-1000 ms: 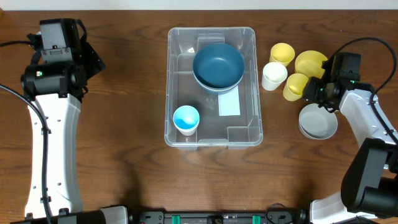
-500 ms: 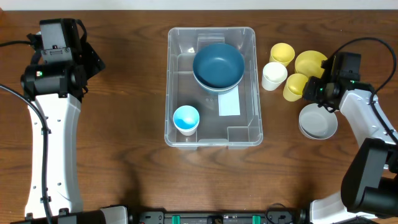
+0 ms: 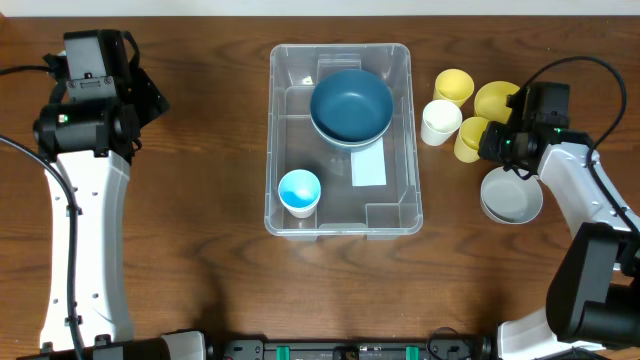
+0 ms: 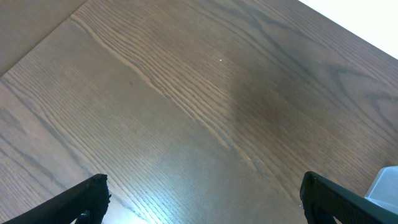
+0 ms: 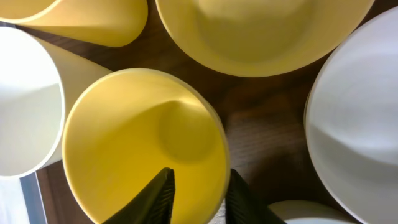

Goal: Pack container
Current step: 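Position the right gripper over the yellow cup and grasp its rim, then lift the yellow cup with the right gripper and carry it into the bin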

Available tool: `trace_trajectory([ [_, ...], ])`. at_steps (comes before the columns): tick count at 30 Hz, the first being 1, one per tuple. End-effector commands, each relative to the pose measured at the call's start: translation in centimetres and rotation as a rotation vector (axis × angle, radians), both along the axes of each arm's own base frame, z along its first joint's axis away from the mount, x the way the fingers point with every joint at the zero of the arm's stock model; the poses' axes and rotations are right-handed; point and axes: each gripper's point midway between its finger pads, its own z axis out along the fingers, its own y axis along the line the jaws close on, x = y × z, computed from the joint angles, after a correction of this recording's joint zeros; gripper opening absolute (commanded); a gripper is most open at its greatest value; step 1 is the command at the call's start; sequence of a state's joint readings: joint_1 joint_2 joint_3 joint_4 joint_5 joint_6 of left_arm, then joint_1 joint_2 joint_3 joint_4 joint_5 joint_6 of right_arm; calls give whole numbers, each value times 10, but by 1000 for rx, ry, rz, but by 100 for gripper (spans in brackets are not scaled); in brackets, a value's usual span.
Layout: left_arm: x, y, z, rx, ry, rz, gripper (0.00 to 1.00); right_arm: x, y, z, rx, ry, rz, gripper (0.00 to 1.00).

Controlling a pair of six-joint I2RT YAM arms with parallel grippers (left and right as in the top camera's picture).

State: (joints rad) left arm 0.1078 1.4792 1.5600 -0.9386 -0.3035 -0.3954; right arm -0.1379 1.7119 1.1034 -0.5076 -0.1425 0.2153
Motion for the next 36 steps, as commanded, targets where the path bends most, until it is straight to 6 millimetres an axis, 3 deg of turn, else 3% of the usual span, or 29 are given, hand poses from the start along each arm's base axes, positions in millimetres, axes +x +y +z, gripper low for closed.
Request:
trace_trajectory([
  [1,-1,5,7,15,-16,20,98,-2,4,-6,5,12,17,24],
  [29,-1,5,8,15,-16,20,98,-3,4,-6,3,20,15,2],
  [36,-1,5,8,15,-16,20,98,-6,-1,-5,-20,27,3,1],
])
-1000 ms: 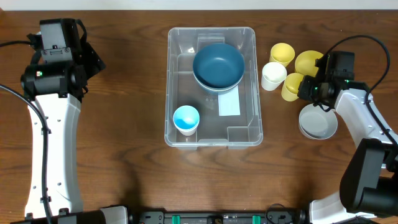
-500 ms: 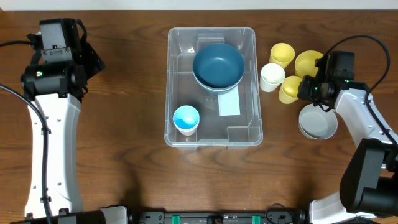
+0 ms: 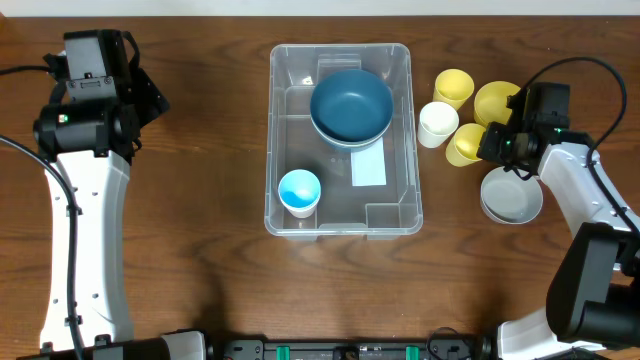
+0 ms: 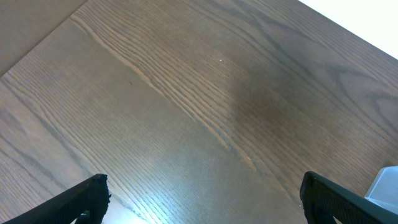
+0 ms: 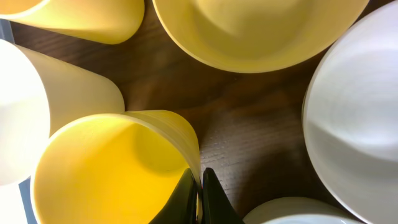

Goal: Pack container
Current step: 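Lift the yellow cup with the right gripper and carry it into the bin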

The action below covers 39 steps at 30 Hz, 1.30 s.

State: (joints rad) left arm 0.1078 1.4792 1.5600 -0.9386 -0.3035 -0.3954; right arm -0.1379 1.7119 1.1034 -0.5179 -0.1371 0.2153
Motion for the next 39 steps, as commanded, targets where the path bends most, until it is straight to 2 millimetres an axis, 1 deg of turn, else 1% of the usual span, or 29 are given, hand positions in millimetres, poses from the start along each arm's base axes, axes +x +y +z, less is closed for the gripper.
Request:
trace_trajectory([
  [1,-1,5,8,15,-16,20,98,-4,0,-3,-17,14,5,1],
  [6,-1,5,8,15,-16,20,98,-7,-2,10,-31,-4,-1,1],
  [12,-1,5,8,15,-16,20,98,-11,-5,38,-57,-57,-11,1],
  [18,-1,5,8,15,-16,20,98,-20,-3,77,-67,-137,-11,1],
  [19,-1,5,8,15,-16,20,98,-23,-2,87,-69,-160,-10,1],
  [23,-1,5,8,15,-16,20,98,-35,6,116,-70,-221,-2,1],
  [26,-1,5,8,15,-16,20,98,-47,25,142,-55,-285,48,1],
  [29,-1,5,8,15,-16,20,98,-60,52,167,-42,-354,125,1],
  [32,-1,5,8,15,-16,20,98,-73,88,189,-14,-427,221,1],
  [33,-1,5,7,15,-16,20,98,-78,104,197,4,-456,261,1],
  [34,-1,5,8,15,-16,20,98,-81,114,202,17,-473,287,1],
  [35,-1,5,8,15,-16,20,98,-85,129,208,37,-496,323,1],
  [39,-1,5,8,15,-16,20,98,-98,179,221,113,-545,440,1],
])
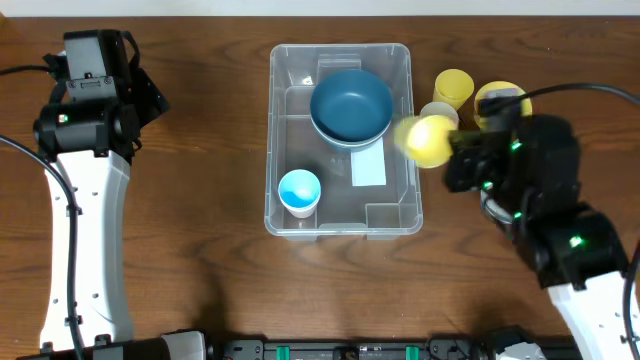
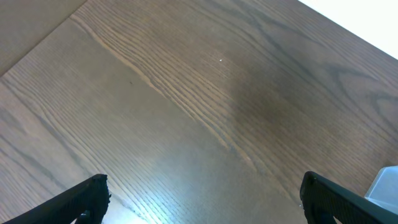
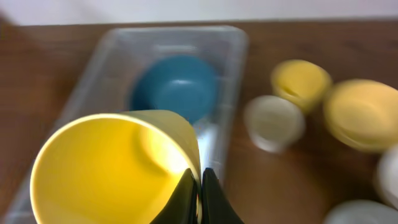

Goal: Pack container
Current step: 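Lift the yellow cup with the right gripper and carry it into the bin, then lower the yellow cup onto the blue and pink cups and release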

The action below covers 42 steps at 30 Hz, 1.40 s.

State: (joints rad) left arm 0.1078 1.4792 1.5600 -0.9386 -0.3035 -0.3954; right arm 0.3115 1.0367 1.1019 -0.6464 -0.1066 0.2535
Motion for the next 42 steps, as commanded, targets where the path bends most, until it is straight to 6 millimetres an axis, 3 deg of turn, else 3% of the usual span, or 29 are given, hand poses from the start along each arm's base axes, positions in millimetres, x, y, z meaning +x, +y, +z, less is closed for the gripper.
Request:
trace_trajectory([
  [1,-1,5,7,15,-16,20,98,-12,38,3,53,3,83,1],
  [5,-1,5,8,15,-16,20,98,-15,75,-2,45,-3,161,1],
  [13,-1,5,8,15,-16,20,98,-23,152,-51,20,103,304,1],
  [19,-1,5,7,15,-16,20,98,-23,179,-91,-36,190,325,1],
  [23,-1,5,7,15,-16,20,98,-23,186,-107,-75,235,332,1],
  [27,-1,5,8,15,-16,20,98,-19,181,-116,-113,246,303,1],
  [34,-1,5,8,15,-16,20,98,-16,177,-117,-132,237,280,2],
  [38,-1,5,8,15,-16,20,98,-13,181,-112,-116,214,291,33],
  [42,-1,5,7,15,-16,20,98,-9,189,-104,-83,178,313,39],
])
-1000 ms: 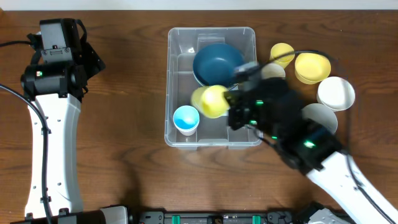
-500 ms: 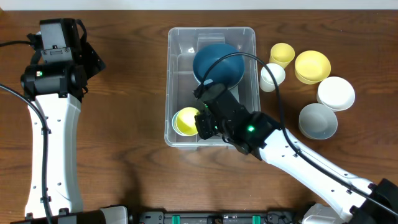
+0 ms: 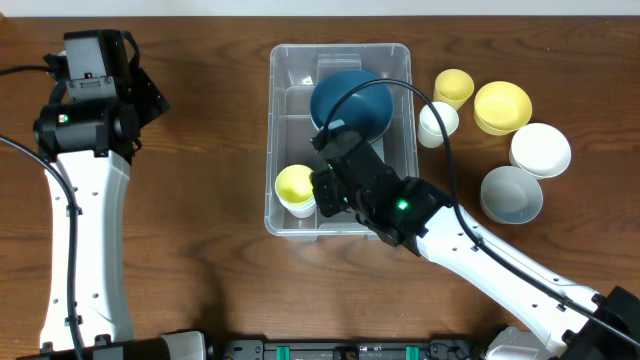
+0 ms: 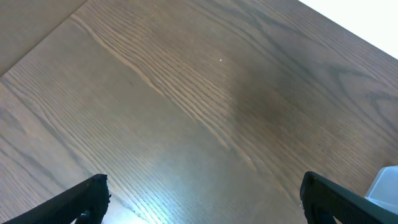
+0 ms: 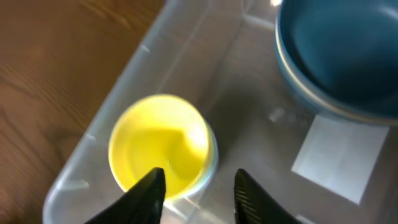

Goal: Pack container
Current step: 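Lower the yellow cup onto the blue and pink cups and release, then move the right gripper back toward the remaining cups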

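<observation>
The clear plastic container (image 3: 272, 120) stands mid-table. In its front left corner a yellow cup (image 3: 295, 184) (image 5: 160, 144) sits nested in a light blue cup, of which only the rim (image 5: 211, 158) shows. My right gripper (image 5: 199, 182) is open just beside and above the yellow cup, nothing between its fingers; overhead, the right gripper (image 3: 320, 190) reaches into the container from the right. A dark blue bowl (image 3: 352, 100) (image 5: 339, 50) fills the container's far end. My left gripper (image 4: 204, 186) hangs open over bare wood at the far left.
Right of the container stand a yellow cup (image 3: 453, 86), a white cup (image 3: 437, 122), a yellow bowl (image 3: 502, 106), a white bowl (image 3: 540, 148) and a grey-white bowl (image 3: 511, 193). A white label (image 5: 339, 155) lies on the container floor.
The yellow cup, held in the air by the container's right side, now sits in the blue cup in the front left corner. My right gripper has opened and let it go.
My right gripper first had its fingers open around the rim of a yellow cup among the dishes at the right. Then it was shut on that rim, then carried the cup beside the container. Now the cup rests in the blue cup, released. The left arm never moved.
</observation>
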Available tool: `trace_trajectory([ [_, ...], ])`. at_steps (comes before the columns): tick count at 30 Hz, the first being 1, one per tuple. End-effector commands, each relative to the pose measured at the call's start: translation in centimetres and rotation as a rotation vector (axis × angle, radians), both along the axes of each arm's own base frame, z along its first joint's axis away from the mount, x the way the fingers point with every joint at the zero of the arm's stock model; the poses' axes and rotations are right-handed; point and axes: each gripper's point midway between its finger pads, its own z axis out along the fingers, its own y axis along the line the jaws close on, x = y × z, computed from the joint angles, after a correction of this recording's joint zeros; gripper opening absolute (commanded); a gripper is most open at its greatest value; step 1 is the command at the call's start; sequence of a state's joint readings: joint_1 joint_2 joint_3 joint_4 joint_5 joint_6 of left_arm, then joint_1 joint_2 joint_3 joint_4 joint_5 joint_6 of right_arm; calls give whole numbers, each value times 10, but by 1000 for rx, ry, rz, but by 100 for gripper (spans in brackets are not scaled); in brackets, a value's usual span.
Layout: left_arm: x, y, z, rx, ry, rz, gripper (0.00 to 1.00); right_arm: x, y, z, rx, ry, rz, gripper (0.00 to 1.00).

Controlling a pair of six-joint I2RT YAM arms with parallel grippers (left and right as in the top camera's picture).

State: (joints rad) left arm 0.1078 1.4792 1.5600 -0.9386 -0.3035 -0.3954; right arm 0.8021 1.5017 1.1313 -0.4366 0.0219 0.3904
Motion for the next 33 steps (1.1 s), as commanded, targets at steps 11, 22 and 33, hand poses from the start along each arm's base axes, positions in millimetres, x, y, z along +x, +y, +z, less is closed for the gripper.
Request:
trace_trajectory([
  [11,-1,5,8,15,-16,20,98,40,-28,45,32,-77,-92,40],
  [22,-1,5,8,15,-16,20,99,82,-192,46,-85,102,-496,42],
  [33,-1,5,8,15,-16,20,98,105,-263,13,-95,190,-688,43],
])
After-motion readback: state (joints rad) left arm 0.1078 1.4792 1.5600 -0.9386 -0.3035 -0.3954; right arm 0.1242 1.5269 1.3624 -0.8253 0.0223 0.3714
